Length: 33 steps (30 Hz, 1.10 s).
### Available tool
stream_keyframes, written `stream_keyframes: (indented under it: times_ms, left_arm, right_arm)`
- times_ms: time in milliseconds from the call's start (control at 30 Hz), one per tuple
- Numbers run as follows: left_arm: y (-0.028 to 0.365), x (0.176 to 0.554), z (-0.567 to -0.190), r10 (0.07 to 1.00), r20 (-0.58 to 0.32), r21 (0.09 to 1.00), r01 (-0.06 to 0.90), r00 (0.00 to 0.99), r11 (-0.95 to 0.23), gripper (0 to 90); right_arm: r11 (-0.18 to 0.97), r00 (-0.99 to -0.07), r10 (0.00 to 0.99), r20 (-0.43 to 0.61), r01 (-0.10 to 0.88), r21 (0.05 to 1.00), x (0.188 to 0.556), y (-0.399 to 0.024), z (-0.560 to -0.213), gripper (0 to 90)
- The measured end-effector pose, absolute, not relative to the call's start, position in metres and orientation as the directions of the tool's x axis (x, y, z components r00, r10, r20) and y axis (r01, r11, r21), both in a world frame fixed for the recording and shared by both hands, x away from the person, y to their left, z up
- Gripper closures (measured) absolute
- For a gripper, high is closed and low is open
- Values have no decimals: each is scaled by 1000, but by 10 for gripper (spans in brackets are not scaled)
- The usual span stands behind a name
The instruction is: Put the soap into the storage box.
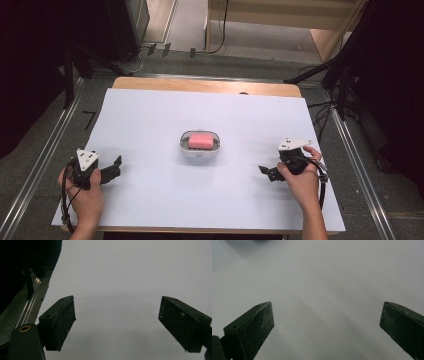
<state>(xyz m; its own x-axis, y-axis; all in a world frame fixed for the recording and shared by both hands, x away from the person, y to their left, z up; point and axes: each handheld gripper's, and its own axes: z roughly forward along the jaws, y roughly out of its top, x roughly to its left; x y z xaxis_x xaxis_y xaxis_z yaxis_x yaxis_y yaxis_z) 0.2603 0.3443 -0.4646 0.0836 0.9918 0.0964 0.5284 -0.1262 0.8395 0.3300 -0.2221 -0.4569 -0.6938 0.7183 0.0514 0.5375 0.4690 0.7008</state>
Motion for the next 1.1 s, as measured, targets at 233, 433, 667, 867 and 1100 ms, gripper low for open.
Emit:
stream_keyframes:
  times_ms: [233, 433, 667, 867, 1100]
  left_arm:
    - [344, 260, -464, 992, 99, 839, 529, 83, -128, 146]
    - [344, 260, -464, 992, 98, 840, 528, 83, -127, 147]
    - [344, 260, -465, 991, 100, 841, 525, 86, -130, 146]
    - [344, 260, -465, 991, 101, 839, 528, 85, -131, 146]
    - [344, 260, -464, 992, 98, 839, 528, 82, -126, 146]
  right_arm:
    - [429, -666, 743, 62, 546, 719, 322, -239, -463, 0]
    - [394, -641, 764, 75, 555, 732, 312, -254, -468, 0]
    - [340, -604, 791, 99, 569, 748, 298, -275, -480, 0]
    - [274, -569, 811, 134, 572, 773, 284, -294, -489, 0]
    - [198, -528, 835, 154, 550, 811, 269, -311, -488, 0]
